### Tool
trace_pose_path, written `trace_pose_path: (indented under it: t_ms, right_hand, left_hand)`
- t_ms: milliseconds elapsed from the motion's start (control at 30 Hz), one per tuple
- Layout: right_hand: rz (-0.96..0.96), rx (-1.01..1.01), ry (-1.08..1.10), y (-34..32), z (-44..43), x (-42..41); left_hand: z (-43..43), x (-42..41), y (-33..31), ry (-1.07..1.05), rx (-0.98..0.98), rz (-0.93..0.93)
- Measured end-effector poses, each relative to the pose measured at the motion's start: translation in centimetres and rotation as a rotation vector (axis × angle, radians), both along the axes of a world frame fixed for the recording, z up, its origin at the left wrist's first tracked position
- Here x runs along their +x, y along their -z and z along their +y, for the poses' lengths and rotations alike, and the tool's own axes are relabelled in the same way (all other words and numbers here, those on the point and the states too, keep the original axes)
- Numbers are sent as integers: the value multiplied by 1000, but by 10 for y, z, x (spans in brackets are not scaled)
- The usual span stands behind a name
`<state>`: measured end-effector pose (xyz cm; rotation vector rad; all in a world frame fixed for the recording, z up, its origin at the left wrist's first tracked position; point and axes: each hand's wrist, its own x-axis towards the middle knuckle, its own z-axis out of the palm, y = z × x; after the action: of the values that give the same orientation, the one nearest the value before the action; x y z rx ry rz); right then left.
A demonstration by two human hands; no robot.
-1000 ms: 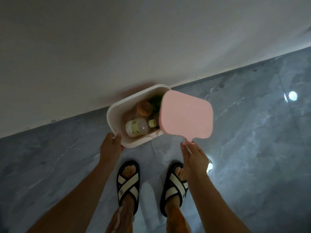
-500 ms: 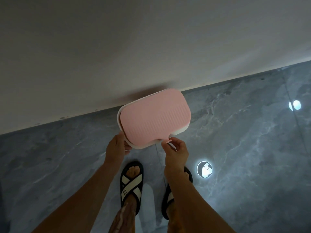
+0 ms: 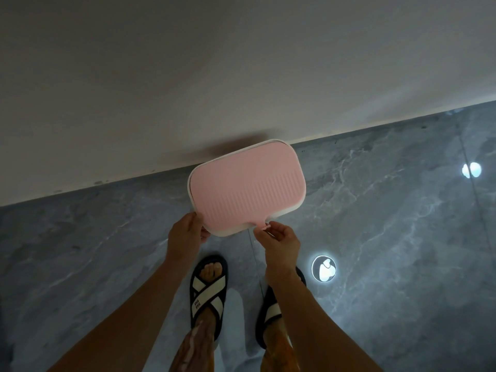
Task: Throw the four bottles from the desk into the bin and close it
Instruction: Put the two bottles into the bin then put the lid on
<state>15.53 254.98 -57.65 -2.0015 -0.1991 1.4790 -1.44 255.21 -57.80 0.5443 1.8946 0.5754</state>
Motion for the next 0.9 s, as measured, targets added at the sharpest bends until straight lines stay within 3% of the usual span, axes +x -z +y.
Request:
trace_pose_path:
  t_ms: [900]
  right_hand:
    - [-10,-59,-101,8,5,8]
  left_hand:
    - [-3,-1,9,15,44,39]
